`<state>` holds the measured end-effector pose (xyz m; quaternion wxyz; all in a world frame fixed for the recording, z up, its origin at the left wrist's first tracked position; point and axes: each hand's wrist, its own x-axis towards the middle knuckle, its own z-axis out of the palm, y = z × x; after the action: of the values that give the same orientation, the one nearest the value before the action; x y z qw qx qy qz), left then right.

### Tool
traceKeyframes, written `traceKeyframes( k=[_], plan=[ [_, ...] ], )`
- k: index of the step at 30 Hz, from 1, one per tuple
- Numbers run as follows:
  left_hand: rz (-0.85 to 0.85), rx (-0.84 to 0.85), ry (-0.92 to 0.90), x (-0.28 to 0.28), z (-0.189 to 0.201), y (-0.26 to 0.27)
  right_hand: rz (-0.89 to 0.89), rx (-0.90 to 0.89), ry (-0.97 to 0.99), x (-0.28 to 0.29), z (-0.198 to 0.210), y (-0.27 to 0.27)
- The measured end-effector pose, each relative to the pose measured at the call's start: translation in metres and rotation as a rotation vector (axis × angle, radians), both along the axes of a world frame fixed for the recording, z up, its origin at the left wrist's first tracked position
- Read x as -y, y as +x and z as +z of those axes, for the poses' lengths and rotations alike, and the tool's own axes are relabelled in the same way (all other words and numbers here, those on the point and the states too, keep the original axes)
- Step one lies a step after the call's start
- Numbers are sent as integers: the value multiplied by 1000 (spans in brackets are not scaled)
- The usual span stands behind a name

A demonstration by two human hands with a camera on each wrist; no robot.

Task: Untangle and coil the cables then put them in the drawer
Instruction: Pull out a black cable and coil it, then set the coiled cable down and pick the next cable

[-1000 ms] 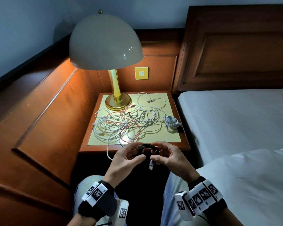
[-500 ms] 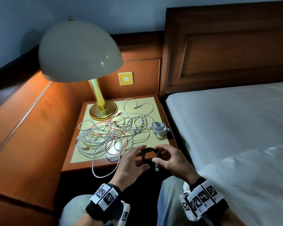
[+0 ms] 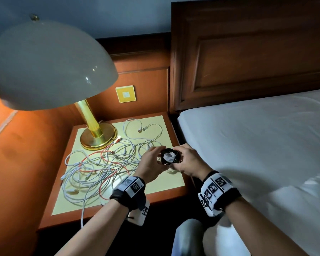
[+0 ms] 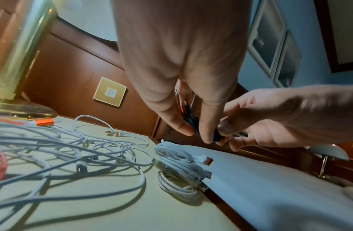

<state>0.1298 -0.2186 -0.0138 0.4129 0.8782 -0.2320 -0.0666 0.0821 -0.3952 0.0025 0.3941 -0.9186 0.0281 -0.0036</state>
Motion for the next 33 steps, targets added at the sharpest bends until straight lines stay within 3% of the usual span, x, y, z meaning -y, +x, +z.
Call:
traceKeyframes(
  k=[11,16,25,33],
  plan=[
    [0,84,158,8,-27,34,2,-146,-67,1,-27,39],
    [9,15,173,4,-30,31,26,-163,-132,-3,-32,40],
    [38,-11,84,0,-29,21,1,-122,-111,0,-36,34],
    [68,9,123,-24,-32,-2,-20,-47,-158,1,-30,13]
  ],
)
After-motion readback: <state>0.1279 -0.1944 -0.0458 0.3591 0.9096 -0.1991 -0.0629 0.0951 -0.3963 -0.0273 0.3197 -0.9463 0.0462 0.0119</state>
